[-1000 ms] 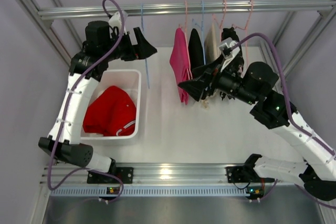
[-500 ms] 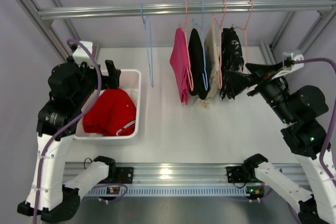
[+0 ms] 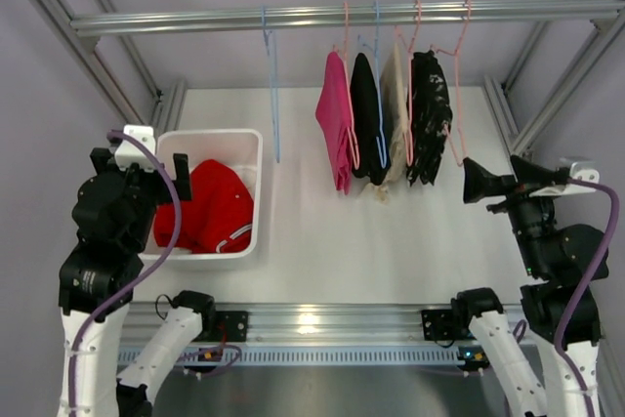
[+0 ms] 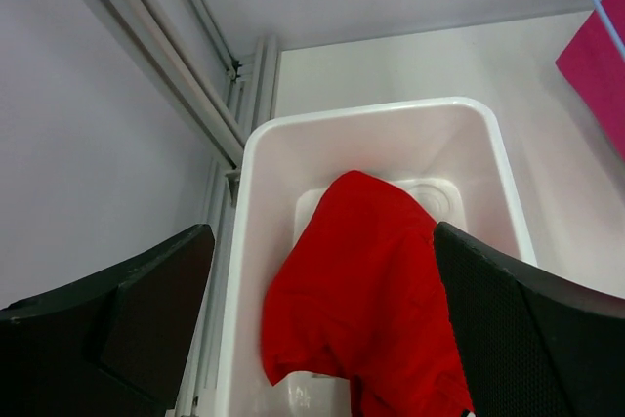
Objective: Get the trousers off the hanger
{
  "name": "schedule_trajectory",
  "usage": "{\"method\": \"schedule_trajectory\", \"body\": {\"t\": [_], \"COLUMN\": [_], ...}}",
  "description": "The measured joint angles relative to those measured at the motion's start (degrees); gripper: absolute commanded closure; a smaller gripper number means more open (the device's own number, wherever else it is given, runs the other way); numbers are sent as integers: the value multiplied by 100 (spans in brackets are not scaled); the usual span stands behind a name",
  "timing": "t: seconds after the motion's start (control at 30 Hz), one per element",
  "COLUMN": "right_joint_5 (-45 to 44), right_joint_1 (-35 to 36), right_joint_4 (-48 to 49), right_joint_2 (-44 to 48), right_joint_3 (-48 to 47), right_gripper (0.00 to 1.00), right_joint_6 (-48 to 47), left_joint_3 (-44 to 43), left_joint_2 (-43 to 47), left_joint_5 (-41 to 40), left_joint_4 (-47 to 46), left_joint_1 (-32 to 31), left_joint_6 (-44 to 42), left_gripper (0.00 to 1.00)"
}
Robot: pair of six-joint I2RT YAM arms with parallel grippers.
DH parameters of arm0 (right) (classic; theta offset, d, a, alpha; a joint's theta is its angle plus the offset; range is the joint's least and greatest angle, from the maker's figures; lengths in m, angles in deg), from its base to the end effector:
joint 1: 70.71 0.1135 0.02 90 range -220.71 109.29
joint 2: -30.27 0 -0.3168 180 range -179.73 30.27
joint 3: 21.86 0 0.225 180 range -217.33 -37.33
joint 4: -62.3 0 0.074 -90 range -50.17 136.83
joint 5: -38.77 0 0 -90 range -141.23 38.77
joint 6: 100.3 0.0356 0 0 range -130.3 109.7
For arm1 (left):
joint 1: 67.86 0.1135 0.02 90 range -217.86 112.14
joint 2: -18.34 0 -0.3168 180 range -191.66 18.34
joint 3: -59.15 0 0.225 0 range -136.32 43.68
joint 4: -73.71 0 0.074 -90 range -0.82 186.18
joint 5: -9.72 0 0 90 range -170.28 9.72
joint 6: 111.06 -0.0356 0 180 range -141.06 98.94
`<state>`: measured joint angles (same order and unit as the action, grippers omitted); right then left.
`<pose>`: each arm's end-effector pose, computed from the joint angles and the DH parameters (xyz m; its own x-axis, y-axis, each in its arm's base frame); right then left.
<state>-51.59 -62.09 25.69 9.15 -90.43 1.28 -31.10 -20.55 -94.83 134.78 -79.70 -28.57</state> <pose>-0.0155 -0.0026 0.4140 0.1533 0.2263 -0.9619 -0.1782 0.9638 0.1983 0.0222 0.0045 0.4698 -0.1694 0.1648 -0.9717 -0.0218 0.9851 0.1708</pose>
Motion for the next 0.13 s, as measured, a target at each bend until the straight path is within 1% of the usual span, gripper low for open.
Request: {"method": "schedule_trajectory", "body": {"t": [0.13], "right_joint_5": [59], "right_joint_1": [-39], "right_joint_4": [13], "right_joint_2": [129], "right_joint_3": [11], "right_gripper": [1], "right_joint_6": [-15], "left_joint_3": [15], "left_joint_2": [-11], "left_joint_5": [-17], "left_joint_4": [-7], "left_joint_1": [31], "left_joint_6": [-13], "left_gripper": [1]}}
